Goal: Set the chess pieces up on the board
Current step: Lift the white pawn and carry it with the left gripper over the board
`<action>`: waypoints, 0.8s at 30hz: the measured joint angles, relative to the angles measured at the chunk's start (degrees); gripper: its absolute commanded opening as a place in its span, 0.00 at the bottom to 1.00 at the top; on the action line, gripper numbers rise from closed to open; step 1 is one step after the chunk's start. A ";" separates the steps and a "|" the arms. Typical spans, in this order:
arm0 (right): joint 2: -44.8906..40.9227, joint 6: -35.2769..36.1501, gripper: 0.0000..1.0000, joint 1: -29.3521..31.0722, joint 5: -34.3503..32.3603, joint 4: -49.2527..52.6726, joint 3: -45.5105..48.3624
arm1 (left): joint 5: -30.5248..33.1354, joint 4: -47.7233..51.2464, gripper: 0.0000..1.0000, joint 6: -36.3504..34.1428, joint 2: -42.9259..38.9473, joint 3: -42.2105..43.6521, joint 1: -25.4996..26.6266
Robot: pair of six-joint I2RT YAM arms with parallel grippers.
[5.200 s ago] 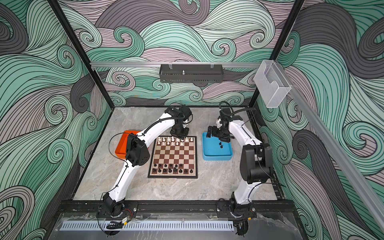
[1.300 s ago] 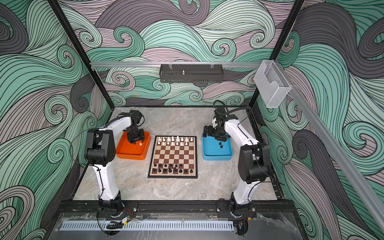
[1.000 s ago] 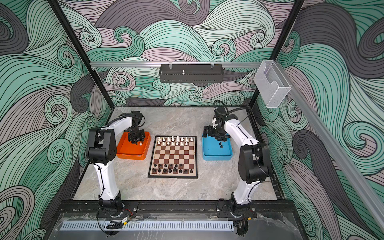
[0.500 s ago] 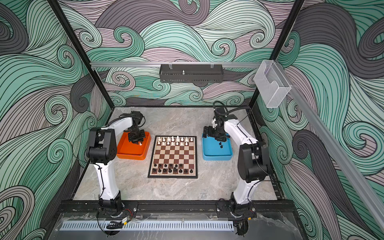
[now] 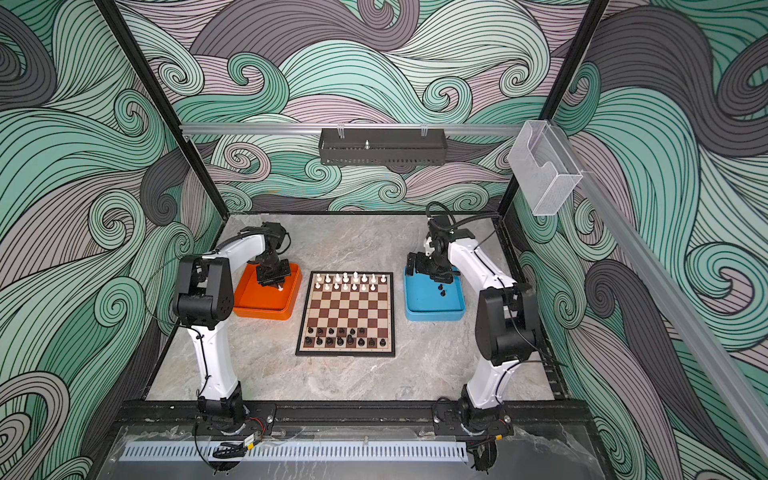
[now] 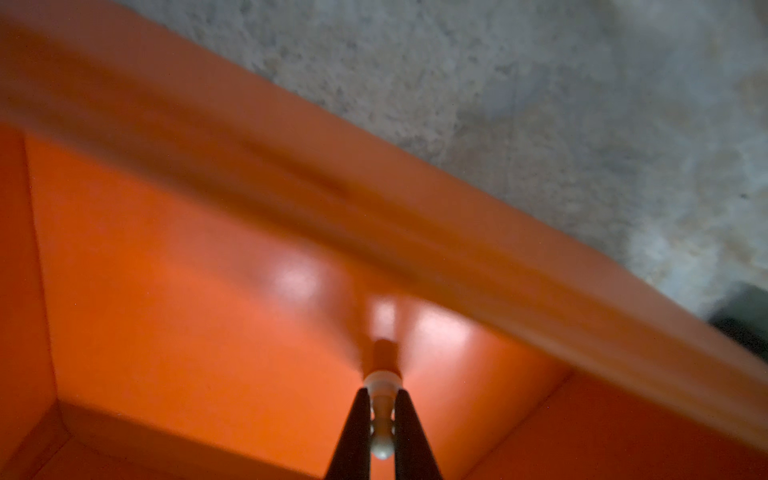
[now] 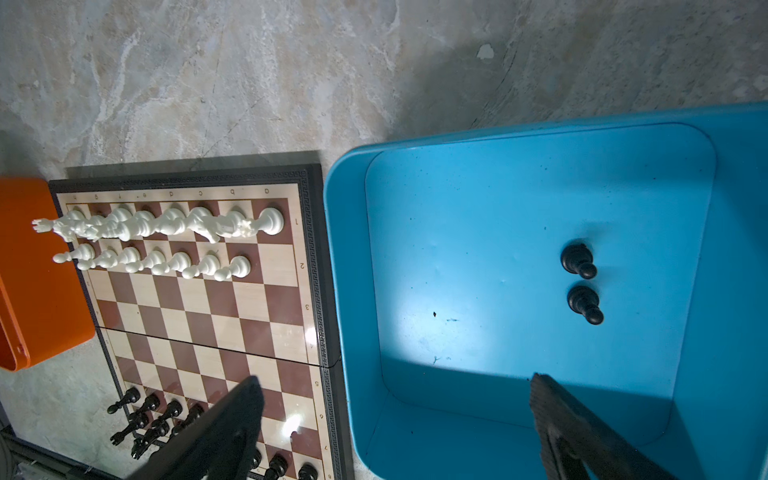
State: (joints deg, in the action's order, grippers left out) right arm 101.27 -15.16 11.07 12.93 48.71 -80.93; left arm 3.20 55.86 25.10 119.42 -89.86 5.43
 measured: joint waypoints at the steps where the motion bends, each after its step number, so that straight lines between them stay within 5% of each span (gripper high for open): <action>1: 0.00 0.00 1.00 -0.04 -0.07 0.00 0.00 | 0.00 0.04 0.11 -0.04 0.00 -0.02 0.00; 14: 0.00 0.17 1.00 -0.35 -0.09 0.00 0.00 | 1.36 7.89 0.11 -2.16 -6.03 -5.81 2.03; 24: -0.24 0.20 1.00 -1.14 -0.09 0.02 0.00 | 0.17 12.46 0.11 -2.56 -6.29 -19.47 18.40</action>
State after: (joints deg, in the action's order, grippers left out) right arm 101.03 -14.96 9.93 12.84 48.73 -80.93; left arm 3.38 68.31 22.55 113.12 -109.34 23.83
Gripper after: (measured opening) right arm 0.998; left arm 0.116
